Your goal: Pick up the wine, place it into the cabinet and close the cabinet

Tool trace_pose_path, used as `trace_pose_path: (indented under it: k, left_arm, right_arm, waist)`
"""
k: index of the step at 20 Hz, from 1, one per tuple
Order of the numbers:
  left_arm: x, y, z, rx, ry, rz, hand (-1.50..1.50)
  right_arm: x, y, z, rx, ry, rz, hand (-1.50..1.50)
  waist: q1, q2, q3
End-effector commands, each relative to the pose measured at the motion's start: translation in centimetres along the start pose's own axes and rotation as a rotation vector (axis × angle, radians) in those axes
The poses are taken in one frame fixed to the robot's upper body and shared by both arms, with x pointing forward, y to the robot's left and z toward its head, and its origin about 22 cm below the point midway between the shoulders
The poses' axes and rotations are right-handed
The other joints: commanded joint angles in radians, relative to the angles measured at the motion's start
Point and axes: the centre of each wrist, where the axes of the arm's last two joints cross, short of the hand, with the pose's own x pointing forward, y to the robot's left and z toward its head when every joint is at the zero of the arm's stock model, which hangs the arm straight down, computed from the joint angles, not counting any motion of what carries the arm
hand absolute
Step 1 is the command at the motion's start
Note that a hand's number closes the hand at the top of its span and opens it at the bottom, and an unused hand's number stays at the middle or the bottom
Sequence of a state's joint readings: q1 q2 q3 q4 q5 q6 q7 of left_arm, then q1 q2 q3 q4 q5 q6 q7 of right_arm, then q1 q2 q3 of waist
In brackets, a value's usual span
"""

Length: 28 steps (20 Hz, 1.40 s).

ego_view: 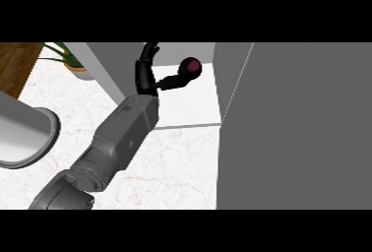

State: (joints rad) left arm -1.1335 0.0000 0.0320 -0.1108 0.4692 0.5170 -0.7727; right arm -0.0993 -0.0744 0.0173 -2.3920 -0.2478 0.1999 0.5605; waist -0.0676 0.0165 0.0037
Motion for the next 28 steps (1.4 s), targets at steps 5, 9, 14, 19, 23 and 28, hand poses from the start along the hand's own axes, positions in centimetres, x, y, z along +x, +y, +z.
trace_pose_path:
  k: [5, 9, 14, 19, 23, 28]
  left_arm:
    - [-1.9, 1.9, 0.8, 0.021, 0.020, -0.068, -1.50]
    - [-1.0, 2.9, -0.7, 0.070, 0.003, -0.026, -1.50]
    - [-2.3, 3.1, 0.5, 0.040, -0.018, -0.009, -1.50]
    - [-3.7, 3.1, 2.2, -0.012, -0.024, 0.019, -1.50]
    - [-2.0, 2.0, 0.8, -0.043, -0.041, 0.035, -1.50]
    - [-3.0, 2.2, 1.8, -0.093, -0.022, 0.079, -1.50]
  right_arm:
    - [0.8, 0.4, 1.0, -0.005, -0.020, -0.011, -1.50]
    - [1.1, -0.3, 0.2, 0.024, -0.035, -0.011, -1.50]
    - [0.6, 0.8, 0.6, 0.038, -0.025, -0.028, -1.50]
    - [1.7, 1.0, 1.8, 0.003, -0.024, -0.013, -1.50]
    - [0.8, 0.3, 1.1, 0.015, -0.017, -0.025, -1.50]
    - [0.9, 0.3, 0.9, 0.017, -0.045, -0.025, -1.50]
  waist:
    - [0.002, 0.007, -0.005]
    - [-0.002, 0.012, -0.005]
    - [0.002, 0.008, -0.005]
    - [0.007, 0.001, -0.005]
    - [0.012, 0.001, -0.004]
    - [0.012, 0.003, -0.005]
